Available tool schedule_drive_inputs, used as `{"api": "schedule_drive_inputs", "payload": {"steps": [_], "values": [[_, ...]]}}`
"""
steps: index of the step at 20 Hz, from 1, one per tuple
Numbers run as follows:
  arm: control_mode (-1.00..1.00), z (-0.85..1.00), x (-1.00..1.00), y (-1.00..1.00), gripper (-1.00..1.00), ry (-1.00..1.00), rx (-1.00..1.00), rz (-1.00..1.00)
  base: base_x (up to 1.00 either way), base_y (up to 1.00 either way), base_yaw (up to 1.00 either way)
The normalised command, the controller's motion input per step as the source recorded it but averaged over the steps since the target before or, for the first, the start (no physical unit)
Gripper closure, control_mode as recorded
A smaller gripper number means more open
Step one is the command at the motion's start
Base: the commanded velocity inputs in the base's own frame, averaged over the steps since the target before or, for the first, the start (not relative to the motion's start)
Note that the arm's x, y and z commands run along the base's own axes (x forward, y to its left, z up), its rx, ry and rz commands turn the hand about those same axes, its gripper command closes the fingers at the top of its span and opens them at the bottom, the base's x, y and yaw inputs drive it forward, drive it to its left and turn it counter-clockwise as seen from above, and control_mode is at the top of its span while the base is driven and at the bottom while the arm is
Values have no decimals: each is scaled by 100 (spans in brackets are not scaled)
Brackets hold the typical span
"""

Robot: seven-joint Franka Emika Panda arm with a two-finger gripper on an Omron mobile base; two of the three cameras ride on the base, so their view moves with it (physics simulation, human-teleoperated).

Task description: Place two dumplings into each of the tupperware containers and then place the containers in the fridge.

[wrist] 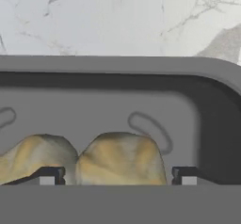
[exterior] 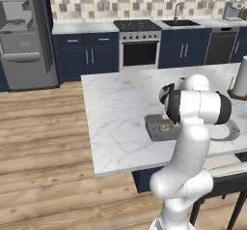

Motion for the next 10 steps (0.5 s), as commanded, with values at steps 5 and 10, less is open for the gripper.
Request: {"api": "schedule_drive_inputs", "payload": {"steps": [5, 10], "values": [[-100, 7, -11, 0, -100, -36, 9, 1, 0, 0, 0], [-100, 39, -57, 4, -100, -23, 2, 0, 0, 0, 0]]}}
